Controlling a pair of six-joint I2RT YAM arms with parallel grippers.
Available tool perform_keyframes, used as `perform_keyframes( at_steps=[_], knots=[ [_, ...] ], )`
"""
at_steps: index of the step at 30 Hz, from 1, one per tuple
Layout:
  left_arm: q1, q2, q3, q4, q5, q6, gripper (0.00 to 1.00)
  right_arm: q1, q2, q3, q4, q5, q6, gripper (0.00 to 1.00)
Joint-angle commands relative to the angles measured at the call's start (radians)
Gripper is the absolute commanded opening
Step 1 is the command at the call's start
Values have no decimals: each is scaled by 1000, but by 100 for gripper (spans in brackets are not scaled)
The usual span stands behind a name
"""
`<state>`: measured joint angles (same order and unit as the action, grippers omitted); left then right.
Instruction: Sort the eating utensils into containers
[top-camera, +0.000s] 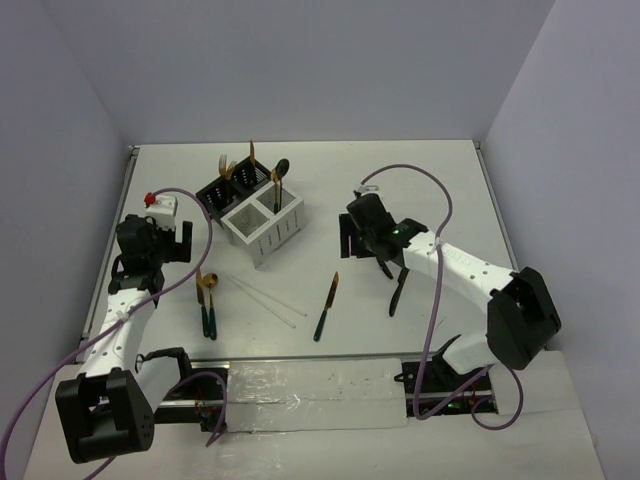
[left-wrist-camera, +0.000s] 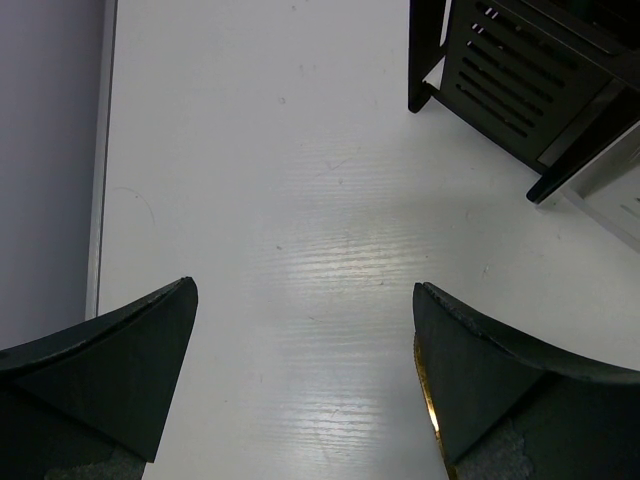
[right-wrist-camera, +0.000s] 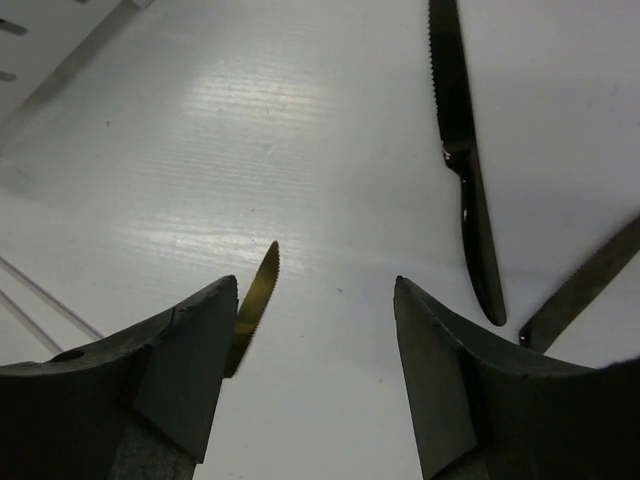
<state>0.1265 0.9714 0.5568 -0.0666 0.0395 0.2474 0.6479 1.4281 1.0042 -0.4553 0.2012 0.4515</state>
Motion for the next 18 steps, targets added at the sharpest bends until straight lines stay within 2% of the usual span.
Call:
perform_keyframes(
  at_steps=[1,5,7,11,17,18],
  knots=[
    [7,-29,3,8,26,1,99,-40,-70,-18,-23,30,23,68],
    [9,-31,0,10,26,3,99,-60,-57,-24,-31,29,23,64],
    [9,-31,0,7,31,1,99,-60,-44,-13,-34,9,26,58],
    [9,-33,-3,10,30,1,99,-44,-47,-16,3,-103,68,56],
    [10,-22,6,-13,39,22,99,90,-25,14,-51,17,113,58],
    [10,-19,20,-47,55,38,96,101,-21,22,-51,23,115,58]
  ],
)
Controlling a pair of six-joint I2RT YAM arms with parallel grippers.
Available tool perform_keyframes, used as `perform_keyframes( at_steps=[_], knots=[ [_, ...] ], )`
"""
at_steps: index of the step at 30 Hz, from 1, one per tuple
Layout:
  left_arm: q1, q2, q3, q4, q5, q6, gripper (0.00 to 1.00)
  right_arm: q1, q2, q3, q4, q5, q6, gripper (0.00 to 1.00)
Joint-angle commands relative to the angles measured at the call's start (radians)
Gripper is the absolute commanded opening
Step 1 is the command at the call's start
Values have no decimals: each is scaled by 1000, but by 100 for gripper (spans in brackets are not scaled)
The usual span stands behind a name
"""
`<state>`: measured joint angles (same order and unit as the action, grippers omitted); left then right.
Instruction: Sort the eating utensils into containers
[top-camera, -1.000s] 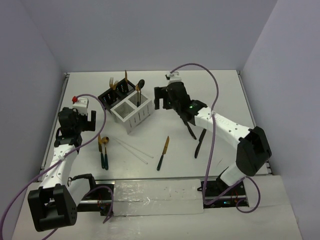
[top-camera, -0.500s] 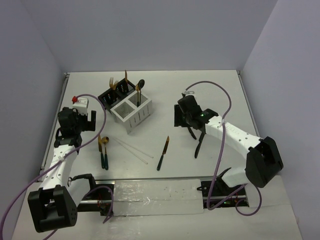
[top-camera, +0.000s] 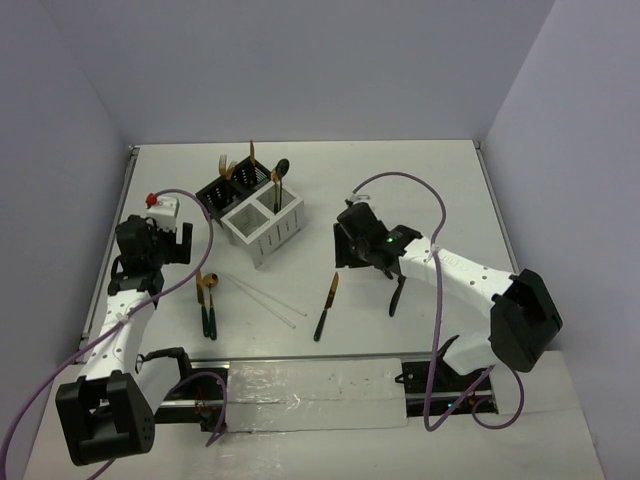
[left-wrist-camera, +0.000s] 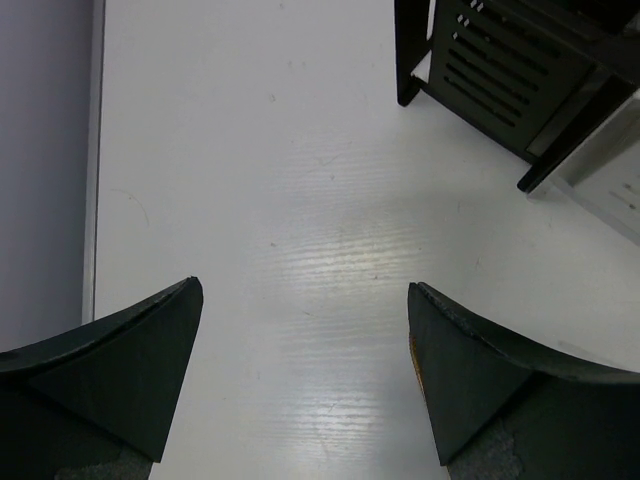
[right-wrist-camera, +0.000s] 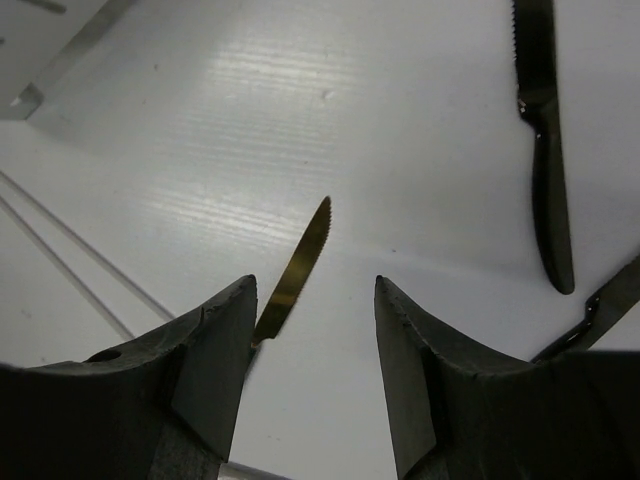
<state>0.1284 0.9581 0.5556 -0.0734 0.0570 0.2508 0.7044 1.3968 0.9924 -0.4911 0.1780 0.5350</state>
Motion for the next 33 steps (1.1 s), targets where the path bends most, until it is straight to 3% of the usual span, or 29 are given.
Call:
perform_keyframes(
  at_steps=[1,6,9,13,15,24,33],
  knots=[
    [8,-1,41,-87,55,56,92,52,11,35,-17,57,33,58],
    [7,19,251,-628,318,238,84,73,14,25,-15,103,33,59],
    [-27,39,294,-751,345,314,85,72,14,9,12,94,26,58],
    [-153,106,274,-755,170,289,84,73,19,8,20,87,17,59],
    [-217,132,245,-747,156,280,84,75,11,0,25,100,17,58],
    [-280,284,196,-654,83,226,82,75,-36,-46,36,127,20,58],
    [-317,404,190,-594,69,191,61,75,-24,-32,26,143,16,59]
  ],
)
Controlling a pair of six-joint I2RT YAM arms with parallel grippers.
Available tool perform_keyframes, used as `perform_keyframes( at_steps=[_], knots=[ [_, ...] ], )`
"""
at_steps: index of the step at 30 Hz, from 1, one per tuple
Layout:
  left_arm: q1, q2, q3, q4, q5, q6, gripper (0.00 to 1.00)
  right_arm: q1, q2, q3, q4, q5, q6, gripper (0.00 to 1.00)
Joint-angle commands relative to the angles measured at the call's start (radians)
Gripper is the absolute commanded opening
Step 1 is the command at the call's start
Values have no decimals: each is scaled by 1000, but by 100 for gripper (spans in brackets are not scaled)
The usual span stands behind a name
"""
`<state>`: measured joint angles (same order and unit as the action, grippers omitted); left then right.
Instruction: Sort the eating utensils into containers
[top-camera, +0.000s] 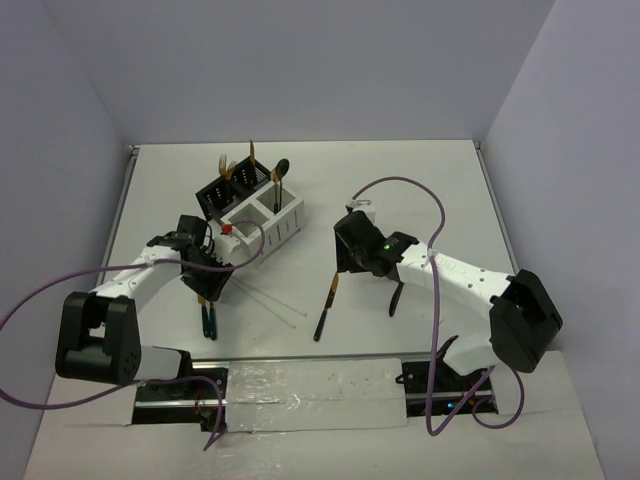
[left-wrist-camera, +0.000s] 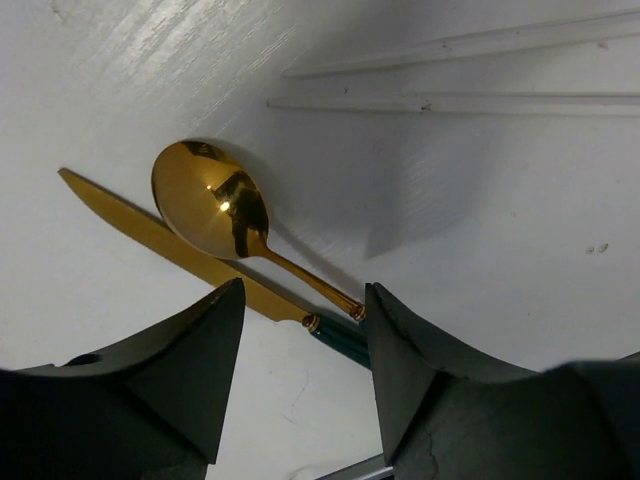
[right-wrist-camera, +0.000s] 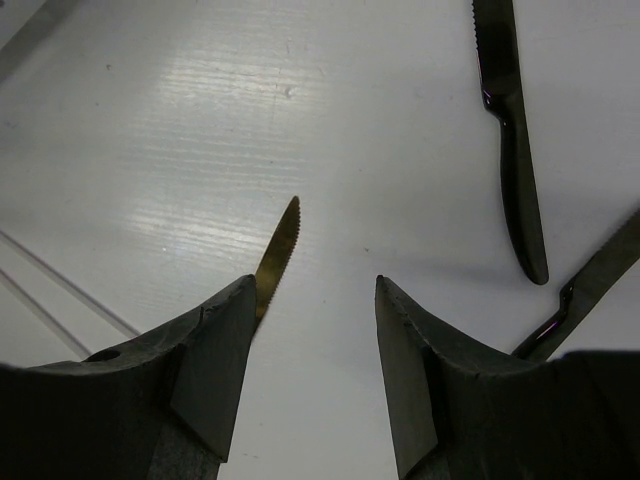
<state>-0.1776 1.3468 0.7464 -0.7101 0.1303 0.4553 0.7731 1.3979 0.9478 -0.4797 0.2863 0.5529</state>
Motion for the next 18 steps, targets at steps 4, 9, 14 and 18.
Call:
perform_keyframes(
  at_steps=[4,9,14,18],
  knots=[
    [-16,32,-5,61,2,-17,55,5,-19,14,13,44,-7,59],
    [-16,64,-4,70,-3,-15,49,6,-8,25,-2,59,-13,58],
    [-16,94,7,100,-5,-35,44,6,-19,23,-7,70,-19,58],
    [-16,124,2,129,-23,-41,38,5,-30,20,-8,77,-24,58]
  ],
)
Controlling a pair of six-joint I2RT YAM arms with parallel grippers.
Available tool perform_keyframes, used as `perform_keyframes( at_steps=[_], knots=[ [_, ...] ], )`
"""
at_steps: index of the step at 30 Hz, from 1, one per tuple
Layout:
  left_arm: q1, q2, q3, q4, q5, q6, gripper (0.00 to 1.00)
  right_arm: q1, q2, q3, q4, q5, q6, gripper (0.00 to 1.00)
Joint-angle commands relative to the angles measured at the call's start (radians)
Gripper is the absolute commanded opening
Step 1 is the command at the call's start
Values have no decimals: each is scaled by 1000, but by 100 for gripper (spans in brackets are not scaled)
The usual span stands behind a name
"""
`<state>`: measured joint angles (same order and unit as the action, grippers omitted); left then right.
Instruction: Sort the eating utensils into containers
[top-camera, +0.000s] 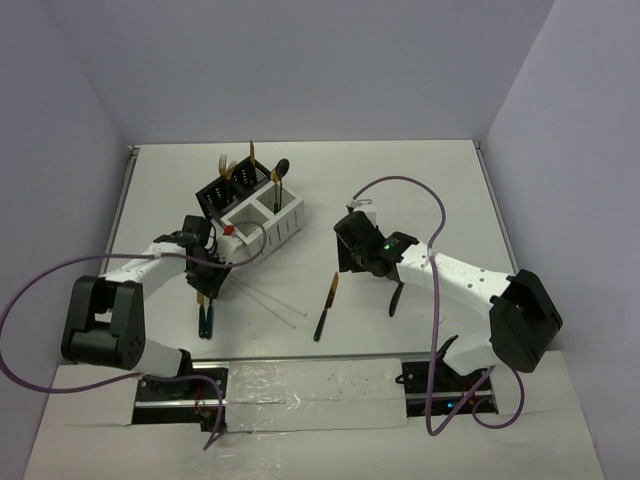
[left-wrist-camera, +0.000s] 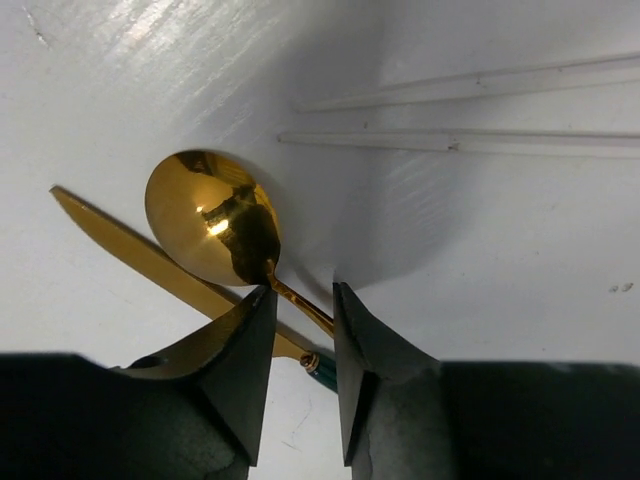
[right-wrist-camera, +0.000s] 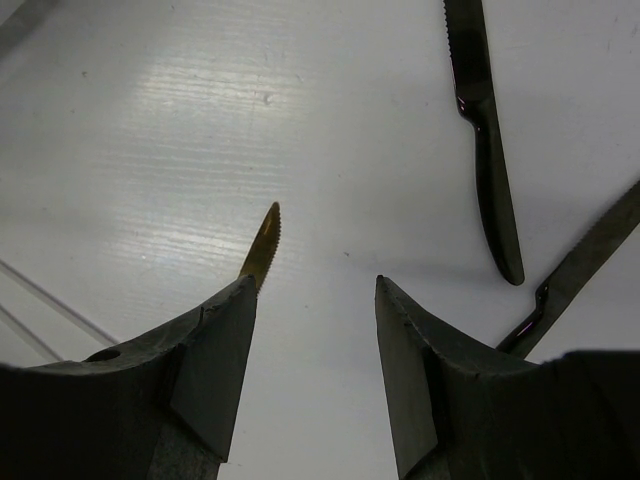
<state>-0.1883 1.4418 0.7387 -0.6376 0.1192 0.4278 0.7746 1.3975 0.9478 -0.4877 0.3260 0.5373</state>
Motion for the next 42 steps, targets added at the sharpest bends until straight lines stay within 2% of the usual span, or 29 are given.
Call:
perform_keyframes(
  at_steps=[1,14,17,23,31,36,42],
  knots=[
    [-5,34,5,62,-13,-17,37,5,-31,19,0,41,-10,58],
    [32,23,7,165,-43,-75,13,5,-55,17,-8,53,-23,58],
    [68,28,27,164,5,-80,0,5,-75,11,-11,62,-23,58],
    [107,-26,34,142,79,-75,0,3,-104,-1,-8,62,-31,58],
    [150,-135,51,113,88,-90,0,5,-127,0,24,35,-53,58],
    [187,-286,33,107,86,-101,0,5,-137,9,24,39,-62,58],
    [216,-463,83,41,88,-123,0,8,-149,20,35,28,-74,57]
  ],
)
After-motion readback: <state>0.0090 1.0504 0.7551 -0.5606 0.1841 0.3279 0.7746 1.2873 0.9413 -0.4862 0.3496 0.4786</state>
